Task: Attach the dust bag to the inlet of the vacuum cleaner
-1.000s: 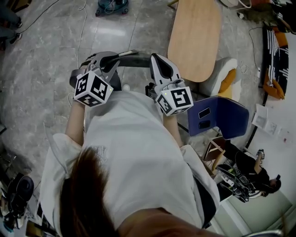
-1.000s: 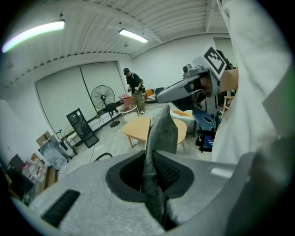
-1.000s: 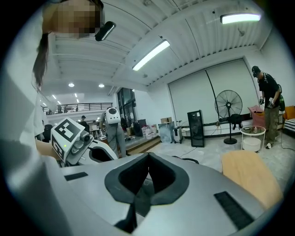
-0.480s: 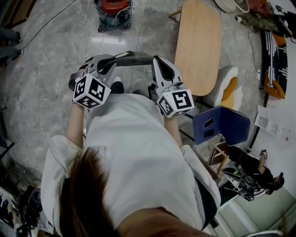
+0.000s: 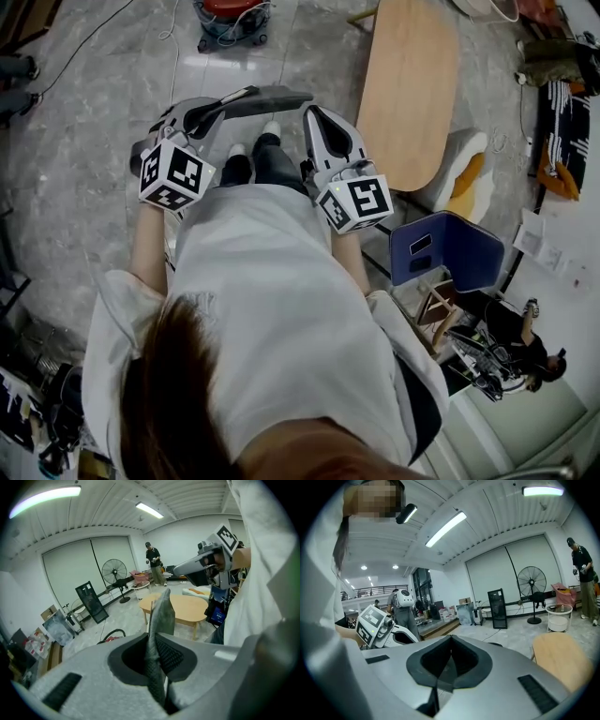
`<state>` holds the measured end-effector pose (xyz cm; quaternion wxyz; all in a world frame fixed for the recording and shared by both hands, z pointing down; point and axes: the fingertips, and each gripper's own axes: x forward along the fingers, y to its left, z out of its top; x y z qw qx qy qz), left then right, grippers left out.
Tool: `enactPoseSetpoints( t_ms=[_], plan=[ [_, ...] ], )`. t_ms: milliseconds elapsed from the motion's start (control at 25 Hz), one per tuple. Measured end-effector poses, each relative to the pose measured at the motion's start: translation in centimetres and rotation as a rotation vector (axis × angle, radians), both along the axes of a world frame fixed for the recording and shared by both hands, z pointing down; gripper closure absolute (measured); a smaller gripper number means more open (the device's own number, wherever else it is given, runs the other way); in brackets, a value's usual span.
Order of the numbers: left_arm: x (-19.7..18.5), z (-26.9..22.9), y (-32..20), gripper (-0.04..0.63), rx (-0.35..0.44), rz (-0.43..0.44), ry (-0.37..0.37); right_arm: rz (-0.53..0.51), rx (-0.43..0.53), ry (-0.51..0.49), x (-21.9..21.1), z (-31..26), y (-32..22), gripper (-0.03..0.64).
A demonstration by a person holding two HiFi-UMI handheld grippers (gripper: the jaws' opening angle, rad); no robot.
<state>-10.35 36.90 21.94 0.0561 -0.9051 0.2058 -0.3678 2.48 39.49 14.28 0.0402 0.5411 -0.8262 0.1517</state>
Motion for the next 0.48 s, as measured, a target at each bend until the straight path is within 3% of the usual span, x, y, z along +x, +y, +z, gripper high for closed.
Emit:
enactPoseSetpoints(
  t_ms=[480],
  plan=[
    [6.8, 0.2, -7.0, 0.554, -0.002, -0.055, -0.033, -0.114, 0.04, -0.037, 5.6, 0.0, -10.7, 0.615]
  ],
)
